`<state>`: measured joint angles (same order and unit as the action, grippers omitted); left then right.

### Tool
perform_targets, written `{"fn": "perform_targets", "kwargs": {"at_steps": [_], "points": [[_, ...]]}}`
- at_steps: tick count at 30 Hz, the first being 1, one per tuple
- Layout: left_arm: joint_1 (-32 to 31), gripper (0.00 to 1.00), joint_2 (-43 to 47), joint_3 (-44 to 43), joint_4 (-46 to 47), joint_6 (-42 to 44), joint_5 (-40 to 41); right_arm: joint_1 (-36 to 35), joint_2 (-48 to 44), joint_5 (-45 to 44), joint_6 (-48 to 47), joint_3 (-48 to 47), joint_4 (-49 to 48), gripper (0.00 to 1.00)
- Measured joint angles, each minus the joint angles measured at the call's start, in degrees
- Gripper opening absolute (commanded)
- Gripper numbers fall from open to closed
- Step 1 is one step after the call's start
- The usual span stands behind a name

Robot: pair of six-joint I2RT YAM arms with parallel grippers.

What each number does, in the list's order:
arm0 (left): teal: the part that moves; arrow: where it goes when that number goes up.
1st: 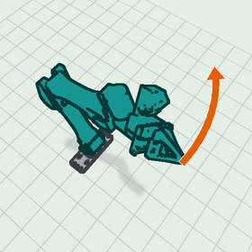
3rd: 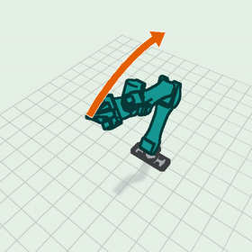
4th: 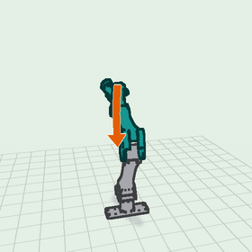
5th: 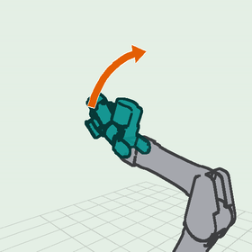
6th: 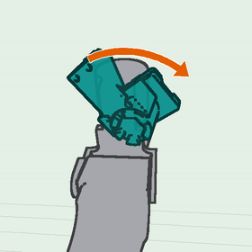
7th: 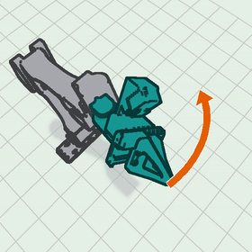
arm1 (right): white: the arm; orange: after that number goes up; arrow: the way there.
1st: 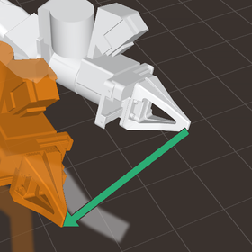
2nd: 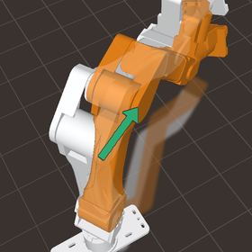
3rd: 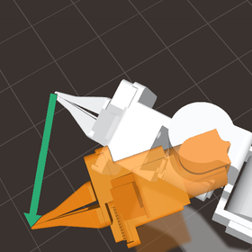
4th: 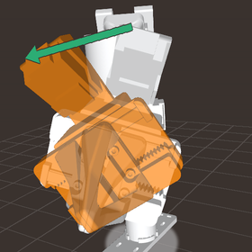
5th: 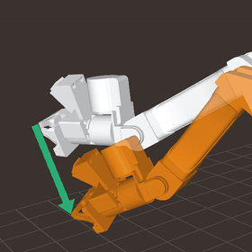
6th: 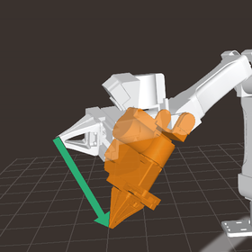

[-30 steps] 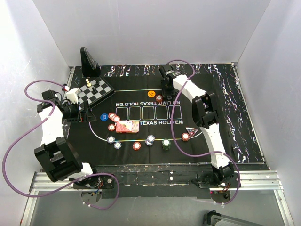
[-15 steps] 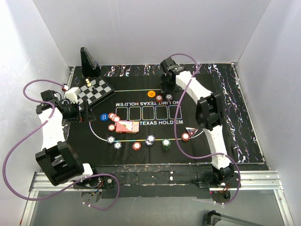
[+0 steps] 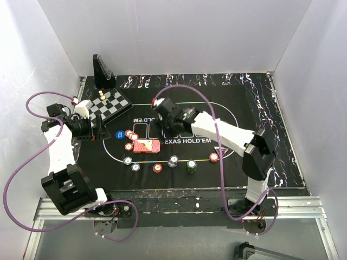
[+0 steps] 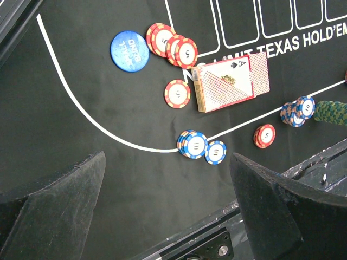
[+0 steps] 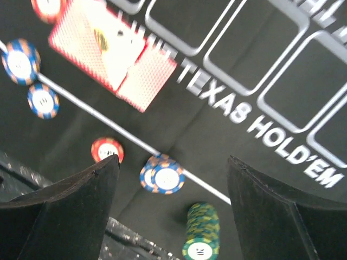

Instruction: Distribute texas hold em gaming equipment

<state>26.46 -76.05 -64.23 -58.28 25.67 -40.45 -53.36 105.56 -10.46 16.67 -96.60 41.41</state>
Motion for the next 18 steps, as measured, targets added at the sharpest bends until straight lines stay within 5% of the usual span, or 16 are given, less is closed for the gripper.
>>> {"fn": "perform_targets", "kwargs": {"at_steps": [6, 18], "points": [[0.0, 1.0, 1.09, 0.0, 0.0, -0.02, -0.07, -3.69, 0.07, 4.55, 2.21, 11.1, -1.84, 0.88], [0.0, 1.0, 1.77, 0.0, -0.02, 0.02, -0.07, -5.01, 0.59, 7.32, 3.17, 16.57, -8.0, 0.89]]}}
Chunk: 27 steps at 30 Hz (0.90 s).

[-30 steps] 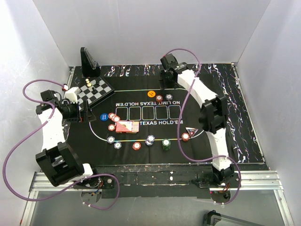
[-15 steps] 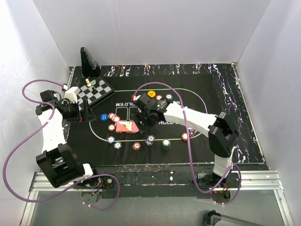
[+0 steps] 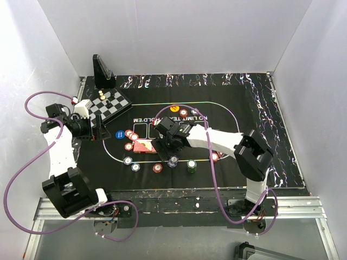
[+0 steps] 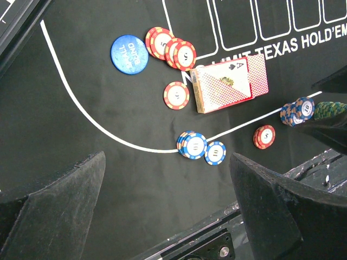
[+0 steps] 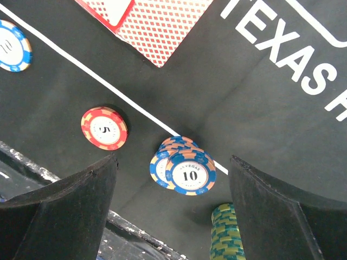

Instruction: Distribute texas hold em gaming equipment

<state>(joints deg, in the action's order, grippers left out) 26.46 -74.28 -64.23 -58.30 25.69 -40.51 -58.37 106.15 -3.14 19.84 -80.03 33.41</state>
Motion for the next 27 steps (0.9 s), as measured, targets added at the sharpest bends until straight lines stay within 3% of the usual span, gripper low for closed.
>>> {"fn": "perform_targets", "kwargs": {"at_steps": [11, 27], "points": [[0.0, 1.0, 0.07, 0.0, -0.04, 0.02, -0.02, -0.63, 3.02, -0.79, -0.02, 2.32, -2.21, 0.85], [0.0, 1.0, 0.07, 0.02, 0.04, -0.02, -0.02, -3.54, 3.08, -5.51, 1.2, 5.68, -3.34, 0.65]]}}
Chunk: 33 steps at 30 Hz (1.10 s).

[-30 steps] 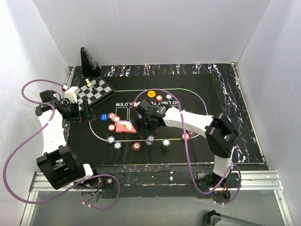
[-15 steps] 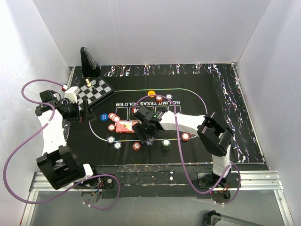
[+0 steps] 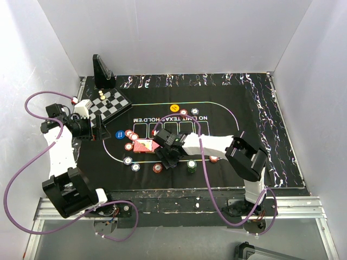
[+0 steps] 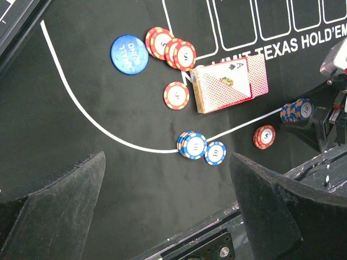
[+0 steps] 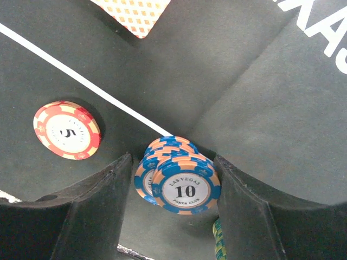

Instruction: Distribute texas hold em gaming equipment

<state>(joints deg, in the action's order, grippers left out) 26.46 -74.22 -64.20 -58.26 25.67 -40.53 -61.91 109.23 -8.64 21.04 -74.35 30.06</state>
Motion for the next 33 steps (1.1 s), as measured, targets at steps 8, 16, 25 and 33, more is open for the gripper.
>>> {"fn": "perform_targets", "kwargs": {"at_steps": [8, 16, 25, 33], "points": [[0.0, 1.0, 0.11, 0.09, 0.0, 0.0, 0.02, 0.0, 0.02, -2.03, 0.28, 0.0, 0.2, 0.49], [0.0, 1.0, 0.15, 0.09, 0.0, 0.02, 0.02, -0.04, 0.02, -2.78, 0.5, 0.0, 0.31, 0.25], [0.0, 1.0, 0.48, 0.09, 0.0, 0.0, 0.0, -0.04, -0.57, -2.89, 0.68, 0.0, 1.46, 0.07], [0.0, 1.0, 0.48, 0.09, 0.0, -0.15, -0.02, 0.09, -7.82, -3.87, 0.68, -0.13, 3.41, 0.05]]}}
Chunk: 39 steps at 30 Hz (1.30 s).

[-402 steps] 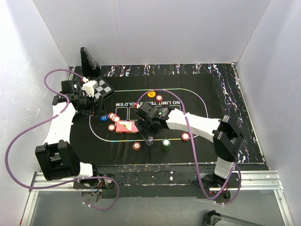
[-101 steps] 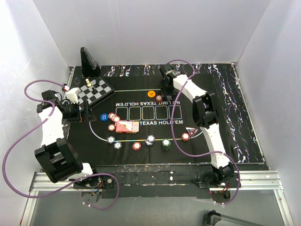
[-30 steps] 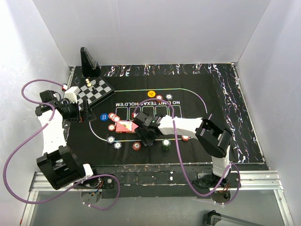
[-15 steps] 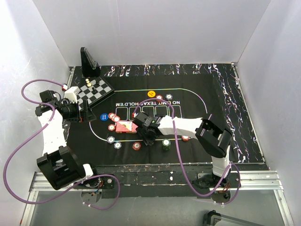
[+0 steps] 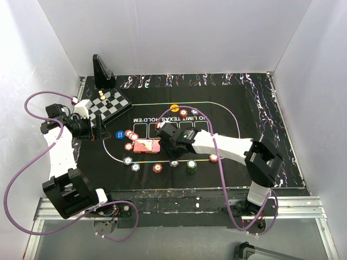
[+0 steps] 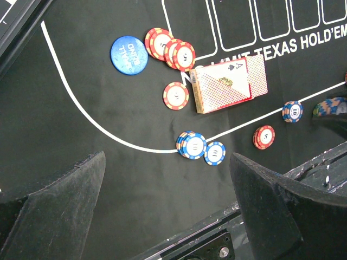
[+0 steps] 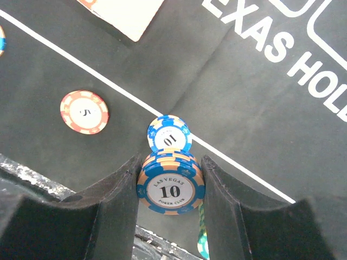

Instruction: Distribute texas hold em gaming equipment

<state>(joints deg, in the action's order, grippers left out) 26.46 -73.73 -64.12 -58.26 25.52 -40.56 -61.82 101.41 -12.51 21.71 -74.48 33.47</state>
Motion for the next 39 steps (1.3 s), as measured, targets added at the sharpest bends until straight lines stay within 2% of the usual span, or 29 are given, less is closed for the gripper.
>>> {"fn": "perform_targets", "kwargs": {"at_steps": [7, 17, 23, 37, 39], "points": [[0.0, 1.0, 0.0, 0.0, -0.02, -0.02, 0.0, 4.07, -5.31, -1.46, 0.52, 0.44, 1.4, 0.03], [0.0, 1.0, 0.0, 0.0, -0.04, -0.04, -0.2, 29.24, -14.95, -7.1, 5.09, 12.96, 3.15, 0.01], [0.0, 1.0, -0.02, 0.0, -0.04, -0.02, -0.5, 37.81, -16.65, -9.88, 8.09, 18.25, 3.93, 0.01], [0.0, 1.0, -0.02, 0.0, -0.02, 0.02, -0.66, 40.76, -6.36, -9.86, 9.27, 13.86, 1.38, 0.01], [0.0, 1.0, -0.02, 0.0, -0.02, 0.02, -0.68, 41.18, -5.99, -9.86, 9.9, 14.29, 0.81, 0.04]]}}
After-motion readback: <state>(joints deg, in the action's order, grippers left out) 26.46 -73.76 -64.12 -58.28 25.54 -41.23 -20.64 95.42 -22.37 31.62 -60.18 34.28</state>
